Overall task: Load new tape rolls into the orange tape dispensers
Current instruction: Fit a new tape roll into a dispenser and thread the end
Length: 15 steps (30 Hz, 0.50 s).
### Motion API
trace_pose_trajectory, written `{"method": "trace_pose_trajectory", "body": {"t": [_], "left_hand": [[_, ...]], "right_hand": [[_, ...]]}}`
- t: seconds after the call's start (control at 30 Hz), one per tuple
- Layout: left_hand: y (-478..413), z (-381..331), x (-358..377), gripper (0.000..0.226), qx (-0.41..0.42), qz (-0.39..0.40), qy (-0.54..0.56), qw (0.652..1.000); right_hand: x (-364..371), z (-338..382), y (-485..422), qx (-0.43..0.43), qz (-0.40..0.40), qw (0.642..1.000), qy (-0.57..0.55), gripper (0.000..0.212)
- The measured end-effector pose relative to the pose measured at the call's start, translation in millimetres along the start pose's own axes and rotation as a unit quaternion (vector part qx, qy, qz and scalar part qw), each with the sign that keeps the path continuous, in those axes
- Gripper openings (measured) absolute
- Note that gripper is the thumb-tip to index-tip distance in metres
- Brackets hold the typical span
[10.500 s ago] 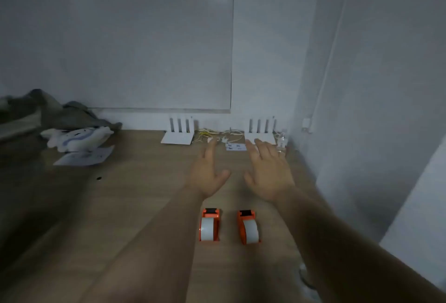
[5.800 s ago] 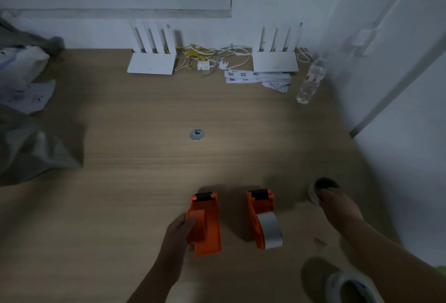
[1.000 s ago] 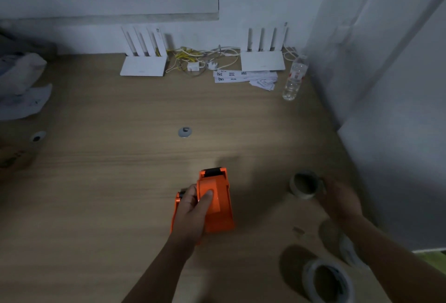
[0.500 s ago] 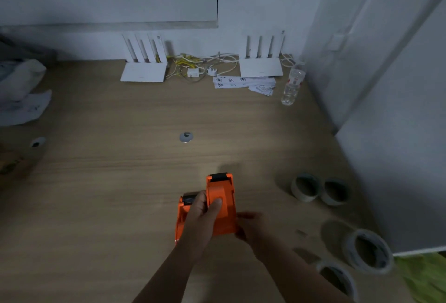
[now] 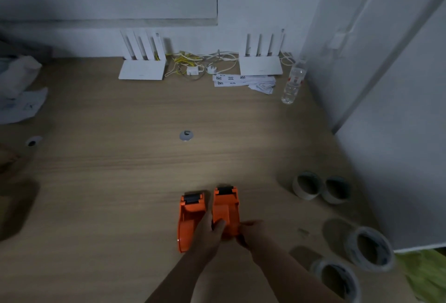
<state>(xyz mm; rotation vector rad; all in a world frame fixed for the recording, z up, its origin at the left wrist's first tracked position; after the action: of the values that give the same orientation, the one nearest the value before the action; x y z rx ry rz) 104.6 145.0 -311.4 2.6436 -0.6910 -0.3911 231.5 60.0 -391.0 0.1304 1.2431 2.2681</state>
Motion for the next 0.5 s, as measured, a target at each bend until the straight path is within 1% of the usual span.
{"method": "trace_pose_trajectory", "body": {"t": [0.07, 0.17, 0.23, 0.3, 0.33, 0.4, 0.5], "left_hand": [[0.2, 4.9, 0.0, 0.03, 0.002, 0.006, -0.014, 1.0], [-0.8, 11.8, 1.4, 0.023, 0.008, 0.011, -0.038, 0.999], [-0.3, 16.2, 3.1, 0.02, 0.009, 0.015, -0.057, 0.998], [-0.1, 20.8, 3.7, 0.023, 0.011, 0.014, -0.068, 0.998], [0.7, 22.3, 3.8, 0.027, 0.01, 0.013, -0.071, 0.997], [1.4, 29.5, 5.1, 0.031, 0.001, 0.018, -0.068, 0.998], [3.2, 32.1, 5.7, 0.021, -0.007, 0.017, -0.069, 0.997]], "right_hand": [[-0.9, -2.0, -1.8, 0.002, -0.012, 1.0, 0.012, 0.023], [-2.6, -5.4, -2.2, 0.004, -0.023, 1.0, 0.015, 0.01], [-0.9, -8.6, -1.8, 0.002, -0.012, 1.0, 0.022, 0.007], [0.2, -13.5, -3.6, 0.003, -0.005, 1.0, 0.025, 0.021], [-0.6, -15.0, -2.7, 0.002, -0.006, 1.0, 0.021, 0.024], [-3.6, -17.3, 0.2, 0.0, -0.011, 1.0, 0.021, 0.021], [-2.7, -18.4, 6.6, -0.006, 0.003, 1.0, 0.013, 0.017]]}}
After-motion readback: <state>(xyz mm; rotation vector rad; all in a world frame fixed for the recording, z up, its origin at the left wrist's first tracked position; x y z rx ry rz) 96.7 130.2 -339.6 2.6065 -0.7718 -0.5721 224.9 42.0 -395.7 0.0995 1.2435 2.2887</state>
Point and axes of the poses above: each hand's wrist, its own y-axis away from the middle knuckle, its own x-axis out of the palm, z = x × y, the point moved 10 cm from there along -y, towards the middle knuckle, and after that the axes turned 11 degrees about y, right-handed, at the moved point
